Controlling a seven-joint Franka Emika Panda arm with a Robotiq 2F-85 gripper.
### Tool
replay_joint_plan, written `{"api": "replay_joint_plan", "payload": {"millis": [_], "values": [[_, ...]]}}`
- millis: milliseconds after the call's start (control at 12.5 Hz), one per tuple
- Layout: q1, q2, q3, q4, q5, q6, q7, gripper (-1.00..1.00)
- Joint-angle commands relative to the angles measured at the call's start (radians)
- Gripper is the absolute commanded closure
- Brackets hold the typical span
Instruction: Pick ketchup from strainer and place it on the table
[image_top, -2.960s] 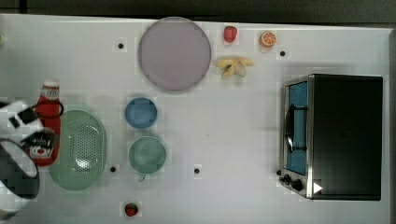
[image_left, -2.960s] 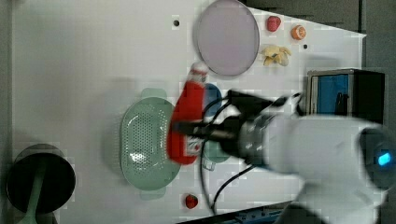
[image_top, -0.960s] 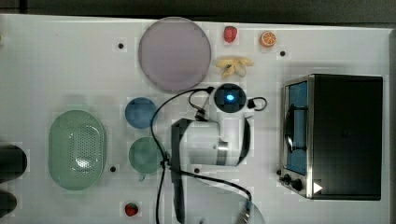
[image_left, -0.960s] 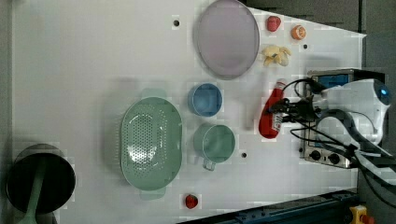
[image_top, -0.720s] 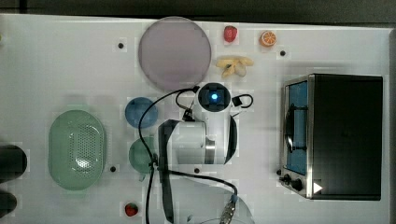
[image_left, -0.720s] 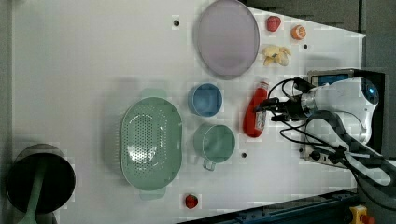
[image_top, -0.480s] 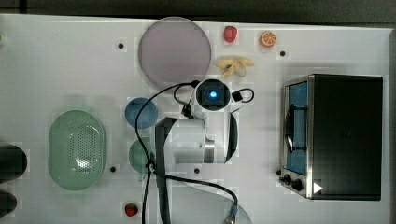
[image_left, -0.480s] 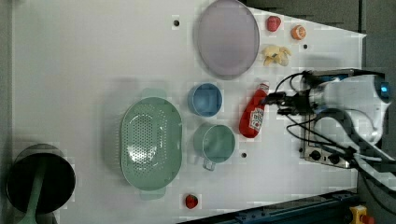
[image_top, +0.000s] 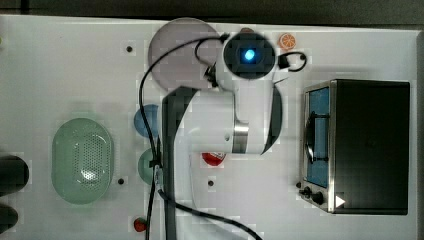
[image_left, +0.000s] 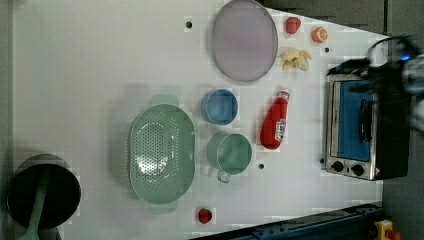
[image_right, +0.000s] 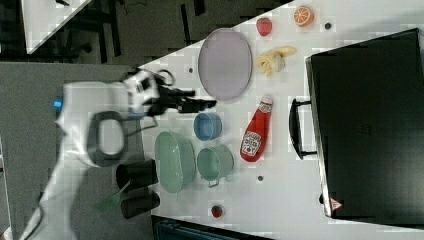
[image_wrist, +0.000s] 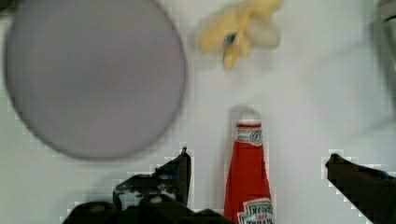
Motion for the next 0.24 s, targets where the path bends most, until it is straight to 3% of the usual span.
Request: {"api": "replay_joint_plan", "payload": {"millis": [80,240], "values": [[-0.016,-0.038,-0.007,0.153,0.006,-0.17,0.201,-1.0],[-0.015,-0.039,-0.003,0.248,0.006,-0.322,0.204,-1.0]]}}
